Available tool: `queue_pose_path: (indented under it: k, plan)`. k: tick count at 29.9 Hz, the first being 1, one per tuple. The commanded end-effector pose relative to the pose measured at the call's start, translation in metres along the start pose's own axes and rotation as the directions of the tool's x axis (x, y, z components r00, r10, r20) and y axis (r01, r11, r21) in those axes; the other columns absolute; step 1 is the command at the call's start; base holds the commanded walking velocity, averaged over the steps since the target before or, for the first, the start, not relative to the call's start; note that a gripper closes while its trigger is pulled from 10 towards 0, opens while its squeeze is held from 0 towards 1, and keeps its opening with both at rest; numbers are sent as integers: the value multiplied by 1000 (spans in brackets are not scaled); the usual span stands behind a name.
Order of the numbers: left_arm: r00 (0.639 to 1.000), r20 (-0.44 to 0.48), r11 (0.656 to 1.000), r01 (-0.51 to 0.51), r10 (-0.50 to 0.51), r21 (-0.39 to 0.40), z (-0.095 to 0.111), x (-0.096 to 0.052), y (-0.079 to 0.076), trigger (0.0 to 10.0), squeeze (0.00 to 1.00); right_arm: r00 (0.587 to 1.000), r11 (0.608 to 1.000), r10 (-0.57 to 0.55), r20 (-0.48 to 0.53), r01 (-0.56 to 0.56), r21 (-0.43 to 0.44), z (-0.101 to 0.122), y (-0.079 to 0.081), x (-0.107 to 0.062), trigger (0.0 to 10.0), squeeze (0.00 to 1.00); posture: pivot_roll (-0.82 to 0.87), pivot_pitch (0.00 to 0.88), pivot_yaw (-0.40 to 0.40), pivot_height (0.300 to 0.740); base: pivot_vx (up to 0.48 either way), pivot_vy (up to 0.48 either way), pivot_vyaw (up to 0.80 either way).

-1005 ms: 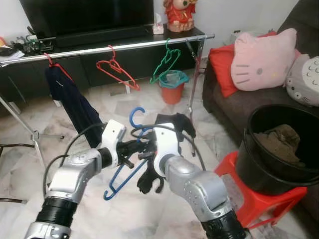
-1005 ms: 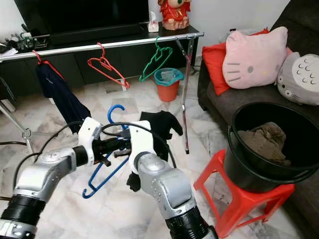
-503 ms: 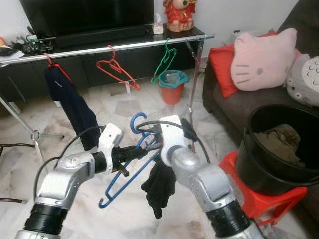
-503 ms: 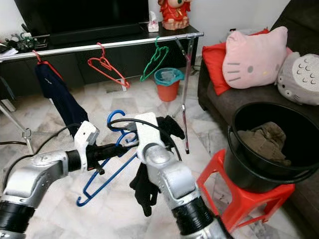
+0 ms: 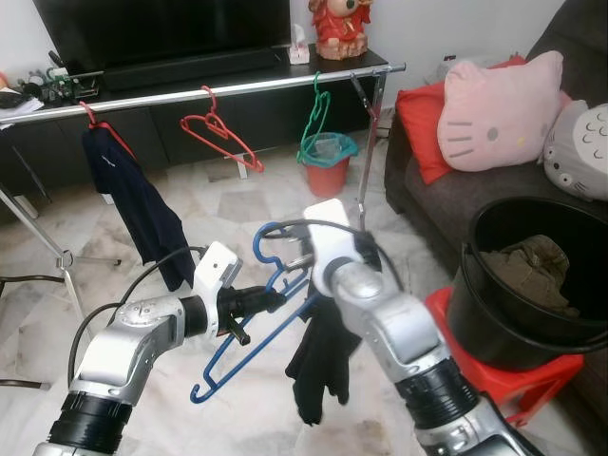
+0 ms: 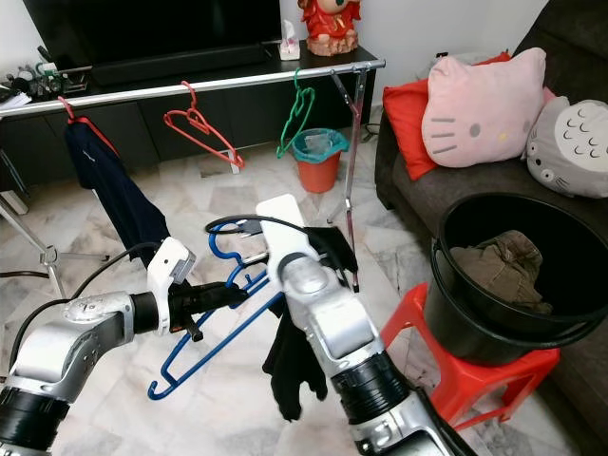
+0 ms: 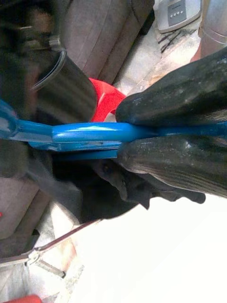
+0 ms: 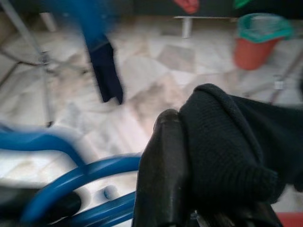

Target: Hang hanger

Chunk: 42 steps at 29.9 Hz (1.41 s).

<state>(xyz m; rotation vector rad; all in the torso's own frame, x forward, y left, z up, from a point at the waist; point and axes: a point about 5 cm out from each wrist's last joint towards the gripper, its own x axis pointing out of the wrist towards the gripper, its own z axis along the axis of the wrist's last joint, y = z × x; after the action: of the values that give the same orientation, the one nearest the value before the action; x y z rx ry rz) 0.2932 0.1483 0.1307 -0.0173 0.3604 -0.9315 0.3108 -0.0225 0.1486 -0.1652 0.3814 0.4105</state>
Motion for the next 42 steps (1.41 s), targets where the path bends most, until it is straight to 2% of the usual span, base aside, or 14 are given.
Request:
queue_pose_path:
  k: [1, 2, 5, 7, 9, 11, 16, 22, 25, 27, 29, 38, 39, 42]
  plan:
    - [999, 39, 999, 35, -36, 26, 11, 0, -3, 10000, 0, 994, 995, 102, 38, -102, -12, 7, 18, -5, 10000, 0, 6, 0, 51, 740, 0, 0, 0]
    - [999, 39, 999, 35, -36, 26, 11, 0, -3, 10000, 0, 994, 995, 102, 38, -102, -12, 7, 18, -5, 10000, 0, 6, 0, 51, 740, 0, 0, 0]
    - [997, 27, 997, 77, -78, 26, 9, -1, -7, 10000, 0, 967, 967, 249, 56, -245, -65, 10, 36, -12, 10000, 0, 10, 0, 52, 740, 0, 0, 0]
    - [992, 21, 992, 122, -122, 29, 8, -3, -12, 10000, 0, 940, 935, 337, 58, -326, -141, 8, 44, -18, 10000, 0, 8, 0, 54, 740, 0, 0, 0]
    - [992, 22, 992, 125, -125, 30, 8, -3, -12, 10000, 0, 936, 929, 347, 59, -335, -159, 7, 45, -18, 10000, 0, 8, 0, 54, 740, 0, 0, 0]
    - [994, 21, 994, 105, -106, 33, 8, -3, -10, 10000, 0, 914, 895, 402, 62, -378, -237, 5, 46, -23, 10000, 0, 8, 0, 54, 740, 0, 0, 0]
    - [1000, -3, 999, -27, 27, 42, 4, -1, 5, 10000, 0, 911, 887, 408, 61, -380, -261, 9, 41, -26, 10000, 0, 7, 0, 54, 740, 0, 0, 0]
    - [996, 26, 995, -92, 91, 47, 8, 1, 12, 10000, 0, 895, 855, 445, 29, -416, -309, 1, 45, -31, 10000, 0, 5, 0, 56, 740, 0, 0, 0]
    - [974, 77, 976, -215, 212, 37, 15, 3, 25, 10000, 0, 882, 837, 471, 18, -440, -326, -1, 48, -34, 10000, 0, 5, 0, 56, 740, 0, 0, 0]
    - [974, 77, 976, -215, 212, 37, 15, 3, 25, 10000, 0, 882, 837, 471, 18, -440, -326, -1, 48, -34, 10000, 0, 5, 0, 56, 740, 0, 0, 0]
    - [928, 132, 936, -352, 349, 2, 22, 5, 39, 10000, 0, 868, 822, 497, 18, -464, -330, 0, 52, -39, 10000, 0, 5, 0, 57, 740, 0, 0, 0]
    - [909, 166, 923, -383, 382, -28, 28, 5, 43, 10000, 0, 862, 810, 508, 6, -474, -345, -3, 53, -40, 10000, 0, 2, 0, 60, 740, 0, 0, 0]
    - [928, 150, 939, -343, 340, -11, 25, 6, 39, 10000, 0, 856, 803, 517, 12, -480, -352, -2, 53, -42, 10000, 0, 2, 0, 61, 740, 0, 0, 0]
    - [929, 139, 939, -344, 342, -8, 22, 5, 40, 10000, 0, 840, 784, 542, 21, -496, -374, -2, 52, -46, 10000, 0, 3, 0, 62, 740, 0, 0, 0]
